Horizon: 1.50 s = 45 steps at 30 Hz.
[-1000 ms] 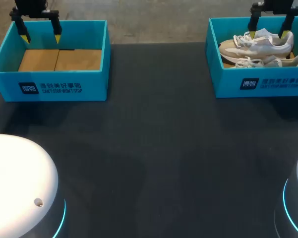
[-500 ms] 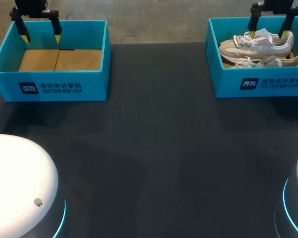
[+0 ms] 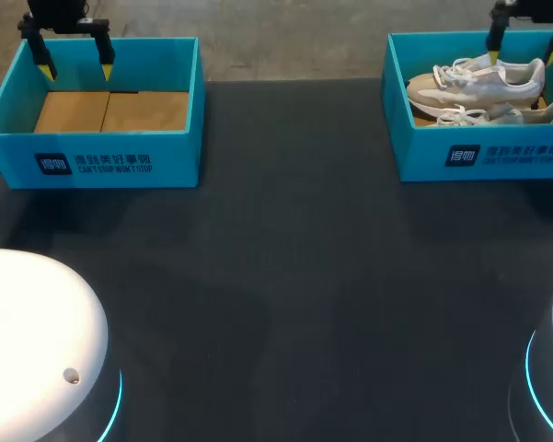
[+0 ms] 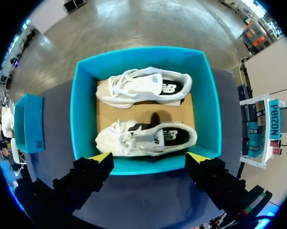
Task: Take the shoe out of the shoebox, open the shoe tongue, remove and reinsert the insole, then place the shoe into the shoebox
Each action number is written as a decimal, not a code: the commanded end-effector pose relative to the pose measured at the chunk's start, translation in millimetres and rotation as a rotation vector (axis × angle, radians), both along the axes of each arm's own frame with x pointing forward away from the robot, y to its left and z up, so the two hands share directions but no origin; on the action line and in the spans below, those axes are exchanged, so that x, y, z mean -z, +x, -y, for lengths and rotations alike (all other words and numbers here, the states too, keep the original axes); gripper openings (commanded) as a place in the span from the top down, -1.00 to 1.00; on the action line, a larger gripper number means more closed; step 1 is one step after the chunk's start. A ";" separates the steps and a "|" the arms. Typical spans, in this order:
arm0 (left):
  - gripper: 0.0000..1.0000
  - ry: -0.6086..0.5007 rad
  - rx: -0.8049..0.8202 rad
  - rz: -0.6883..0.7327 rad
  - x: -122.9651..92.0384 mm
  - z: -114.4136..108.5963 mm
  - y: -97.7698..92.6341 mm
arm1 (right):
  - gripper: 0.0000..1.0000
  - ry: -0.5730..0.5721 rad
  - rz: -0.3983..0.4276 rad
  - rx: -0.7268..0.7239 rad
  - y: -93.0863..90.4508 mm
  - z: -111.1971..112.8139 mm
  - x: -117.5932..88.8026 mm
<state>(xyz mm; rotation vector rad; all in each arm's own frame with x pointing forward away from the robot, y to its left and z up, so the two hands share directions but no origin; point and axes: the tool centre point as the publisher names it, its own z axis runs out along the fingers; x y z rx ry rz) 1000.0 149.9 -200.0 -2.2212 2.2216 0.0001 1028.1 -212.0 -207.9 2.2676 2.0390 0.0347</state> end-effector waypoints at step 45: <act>-1.00 0.000 0.000 0.000 0.0 0.0 0.0 | 0.05 -0.075 -0.003 -0.025 2.9 105.1 141.2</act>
